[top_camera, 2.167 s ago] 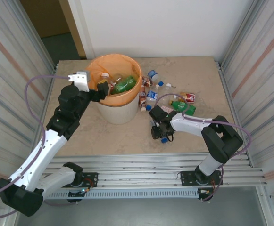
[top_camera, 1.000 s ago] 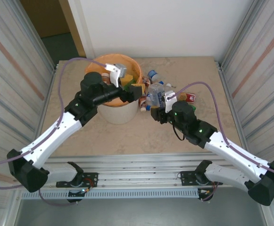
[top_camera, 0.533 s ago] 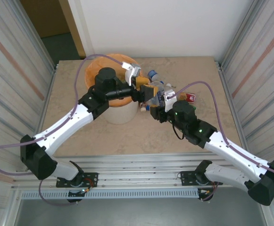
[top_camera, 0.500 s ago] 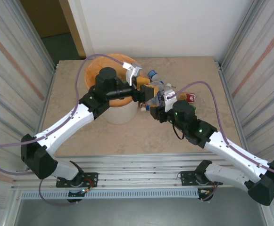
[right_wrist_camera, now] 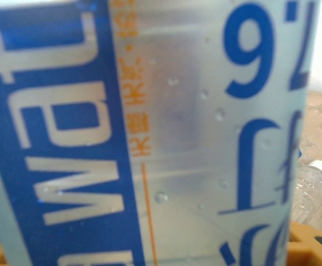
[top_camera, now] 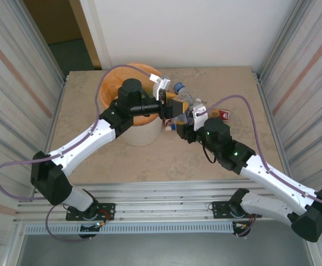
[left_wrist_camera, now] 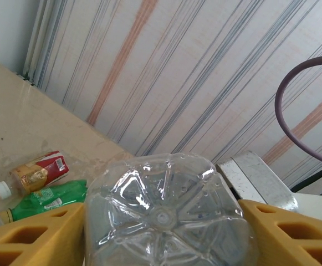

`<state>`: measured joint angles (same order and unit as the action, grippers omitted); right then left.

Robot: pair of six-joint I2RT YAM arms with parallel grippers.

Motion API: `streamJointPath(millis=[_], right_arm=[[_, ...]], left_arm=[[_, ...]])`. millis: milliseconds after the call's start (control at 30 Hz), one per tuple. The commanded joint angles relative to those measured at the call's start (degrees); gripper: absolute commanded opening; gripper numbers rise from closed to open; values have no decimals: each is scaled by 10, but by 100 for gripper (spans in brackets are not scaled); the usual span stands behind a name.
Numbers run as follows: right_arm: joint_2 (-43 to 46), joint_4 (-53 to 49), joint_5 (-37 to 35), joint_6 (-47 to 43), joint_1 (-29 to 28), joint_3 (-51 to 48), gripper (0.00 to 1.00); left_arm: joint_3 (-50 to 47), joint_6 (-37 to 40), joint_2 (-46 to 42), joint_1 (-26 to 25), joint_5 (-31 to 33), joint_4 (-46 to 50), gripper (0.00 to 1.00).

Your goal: Put the plastic bottles in the bin

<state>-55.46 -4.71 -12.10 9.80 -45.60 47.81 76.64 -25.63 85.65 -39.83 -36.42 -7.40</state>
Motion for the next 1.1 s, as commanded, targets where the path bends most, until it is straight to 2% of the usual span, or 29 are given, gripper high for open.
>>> streamJointPath(millis=[0,367,400,467,533,733,900,1067], right_arm=[[4,26,12,-20,-1,27,24],[-9,35,13,-31,0,42,28],[-9,36,14,-31,0,41,28],[-9,37,12,-31,0,41,28],[-9,38,11,-32,0,41,28],[-9,44,11,-36,0,45,28],[-9,53,12,-40,0,49,28],[-23,59,12,-44,0,54,28]], left_arm=[[23,-10,9,-7,-33,-24,64],[30,-9,15,-8,-44,-23,40],[30,-9,14,-8,-44,-22,41],[31,-10,15,-8,-47,-21,54],[32,-10,15,-8,-48,-21,61],[39,-14,25,-8,-56,-17,63],[43,-19,33,-8,-65,-18,71],[44,-19,32,-8,-68,-18,71]])
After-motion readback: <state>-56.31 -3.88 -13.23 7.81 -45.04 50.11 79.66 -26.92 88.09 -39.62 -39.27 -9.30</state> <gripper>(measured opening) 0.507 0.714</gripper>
